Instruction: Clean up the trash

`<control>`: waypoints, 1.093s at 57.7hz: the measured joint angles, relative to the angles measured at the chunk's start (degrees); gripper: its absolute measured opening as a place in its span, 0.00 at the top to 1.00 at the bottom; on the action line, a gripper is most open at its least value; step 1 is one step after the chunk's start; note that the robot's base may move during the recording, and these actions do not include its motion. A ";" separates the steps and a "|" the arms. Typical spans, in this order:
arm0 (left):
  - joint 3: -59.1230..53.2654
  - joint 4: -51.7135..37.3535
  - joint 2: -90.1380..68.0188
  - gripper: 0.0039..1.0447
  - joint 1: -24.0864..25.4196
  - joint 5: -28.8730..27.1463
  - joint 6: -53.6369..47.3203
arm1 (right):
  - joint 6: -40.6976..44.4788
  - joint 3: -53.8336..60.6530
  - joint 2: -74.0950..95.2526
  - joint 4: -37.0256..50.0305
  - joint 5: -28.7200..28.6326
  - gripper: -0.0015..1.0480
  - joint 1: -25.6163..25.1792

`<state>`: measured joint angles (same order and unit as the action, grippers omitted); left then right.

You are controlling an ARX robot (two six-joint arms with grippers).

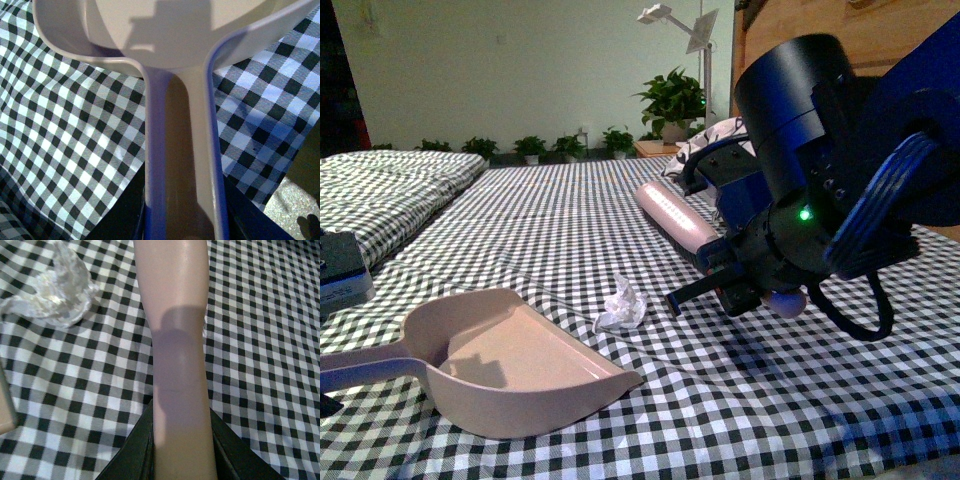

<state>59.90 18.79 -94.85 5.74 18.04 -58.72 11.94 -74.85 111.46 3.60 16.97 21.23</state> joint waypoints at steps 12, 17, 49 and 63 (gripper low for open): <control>0.02 0.00 0.00 0.75 0.00 0.00 0.00 | 3.41 -2.58 5.14 0.07 2.25 0.80 -1.09; 0.02 0.00 0.00 0.75 0.00 0.00 0.00 | 4.72 -2.95 7.17 0.70 3.17 0.80 -1.55; 0.02 0.00 0.00 0.75 0.00 0.00 0.00 | 1.16 1.01 1.60 -12.22 -17.00 0.80 -0.52; 0.02 0.00 0.00 0.75 0.00 0.00 0.00 | -0.59 3.85 -7.98 -15.69 -31.67 0.81 -0.09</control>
<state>59.92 18.79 -94.85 5.74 18.04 -58.72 11.35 -71.00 103.48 -12.10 -14.70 21.15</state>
